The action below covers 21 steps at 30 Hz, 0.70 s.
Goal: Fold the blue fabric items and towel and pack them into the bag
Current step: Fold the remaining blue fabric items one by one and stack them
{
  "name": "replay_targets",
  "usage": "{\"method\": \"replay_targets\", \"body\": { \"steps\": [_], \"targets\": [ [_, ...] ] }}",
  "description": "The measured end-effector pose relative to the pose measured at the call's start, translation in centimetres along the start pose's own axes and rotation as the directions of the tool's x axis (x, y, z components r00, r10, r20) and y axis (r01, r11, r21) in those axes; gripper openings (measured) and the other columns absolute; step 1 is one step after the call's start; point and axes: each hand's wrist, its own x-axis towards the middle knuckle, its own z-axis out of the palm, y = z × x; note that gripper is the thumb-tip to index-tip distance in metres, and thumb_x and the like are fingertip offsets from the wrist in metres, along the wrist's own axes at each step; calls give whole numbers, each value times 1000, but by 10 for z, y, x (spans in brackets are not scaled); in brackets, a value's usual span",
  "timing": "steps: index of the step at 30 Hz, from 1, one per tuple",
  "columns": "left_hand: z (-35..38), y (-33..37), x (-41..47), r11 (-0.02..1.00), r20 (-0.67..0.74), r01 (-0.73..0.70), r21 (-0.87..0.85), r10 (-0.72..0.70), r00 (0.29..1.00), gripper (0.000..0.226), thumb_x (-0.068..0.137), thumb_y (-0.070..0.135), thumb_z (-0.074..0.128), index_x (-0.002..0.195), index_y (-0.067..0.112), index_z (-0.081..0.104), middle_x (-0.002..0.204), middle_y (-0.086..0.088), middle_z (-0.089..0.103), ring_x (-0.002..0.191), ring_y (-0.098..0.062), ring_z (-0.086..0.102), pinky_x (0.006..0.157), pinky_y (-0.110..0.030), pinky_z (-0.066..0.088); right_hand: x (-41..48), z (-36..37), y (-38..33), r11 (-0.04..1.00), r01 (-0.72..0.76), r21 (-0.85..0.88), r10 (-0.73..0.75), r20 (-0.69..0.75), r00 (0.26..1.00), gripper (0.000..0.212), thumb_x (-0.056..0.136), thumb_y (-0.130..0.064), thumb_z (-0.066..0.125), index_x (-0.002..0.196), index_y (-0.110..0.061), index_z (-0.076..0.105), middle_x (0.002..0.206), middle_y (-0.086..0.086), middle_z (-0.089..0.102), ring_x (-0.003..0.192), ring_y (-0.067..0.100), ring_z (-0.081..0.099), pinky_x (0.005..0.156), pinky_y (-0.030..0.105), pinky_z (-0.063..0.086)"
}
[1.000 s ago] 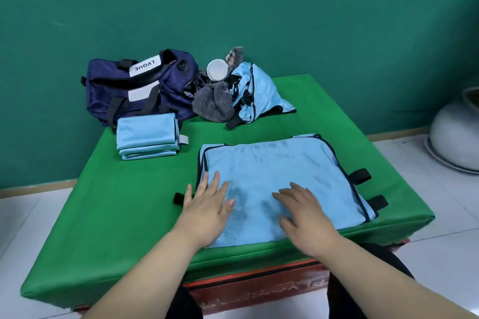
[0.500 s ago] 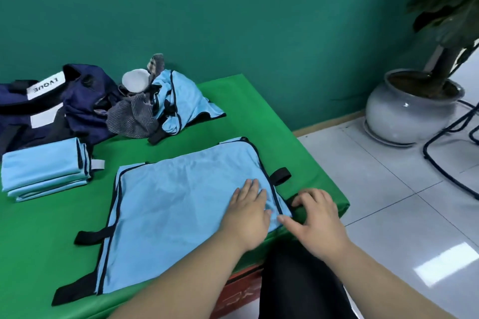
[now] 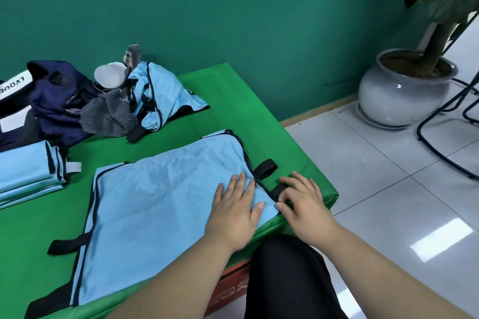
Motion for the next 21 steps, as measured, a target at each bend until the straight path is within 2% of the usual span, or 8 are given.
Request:
{"method": "replay_targets", "body": {
  "steps": [2,4,6,8,10,14,17,21],
  "targets": [
    [1,1,1,999,8,-2,35,2,1000,73,94,65,-2,158,29,-5,165,3,-17,149,-14,-22,123,-45,-8,2,-2,0,1000,-7,-7,7,35,999,14,94,-38,62,82,-34,55,145,-14,47,149,11,17,123,41,2],
    [0,2,1,999,16,-3,50,2,1000,78,90,69,-7,157,30,-4,164,2,-18,149,-15,-23,122,-46,-8,5,-5,-2,999,-24,22,23,27,999,10,94,-38,61,86,-36,55,138,-16,51,146,9,22,123,42,3],
    [0,2,1,999,21,-2,49,1,1000,82,85,71,-10,157,31,-4,164,2,-19,149,-15,-24,122,-47,-8,11,-7,-2,997,-49,52,50,-18,999,4,95,-35,60,96,-33,57,124,-16,56,139,13,35,122,46,12],
    [0,3,1,999,23,-1,46,0,1000,83,84,72,-10,157,31,-5,164,2,-19,149,-16,-24,122,-47,-9,16,-7,-3,998,-61,14,62,-51,997,12,95,-32,62,106,-28,61,111,-17,56,127,15,45,118,46,21],
    [-1,3,1,999,24,-2,53,1,1000,83,85,72,-10,157,31,-6,164,2,-20,149,-16,-25,122,-47,-9,18,-8,-6,996,-68,-50,65,-47,997,19,92,-30,65,111,-27,63,106,-19,52,119,14,47,115,40,24],
    [-3,4,0,999,29,-3,51,2,1000,84,84,73,-11,157,30,-9,164,2,-22,149,-17,-25,122,-47,-9,22,-15,2,996,-80,-32,79,-40,996,13,90,-19,69,101,-26,70,94,-21,54,111,14,47,108,34,25],
    [-3,4,0,999,34,-4,51,2,999,86,82,72,-12,157,30,-9,163,2,-22,149,-17,-24,122,-47,-9,23,-21,14,988,-150,37,152,-65,986,12,86,-15,73,92,-26,73,84,-25,55,103,12,47,107,40,30],
    [-3,4,0,998,42,4,64,-7,999,87,81,72,-13,157,30,-10,164,1,-22,149,-18,-24,122,-48,-9,23,-14,9,987,-159,1,158,-69,985,19,81,-10,70,83,-29,71,81,-25,53,102,14,45,106,42,30]
  ]
}}
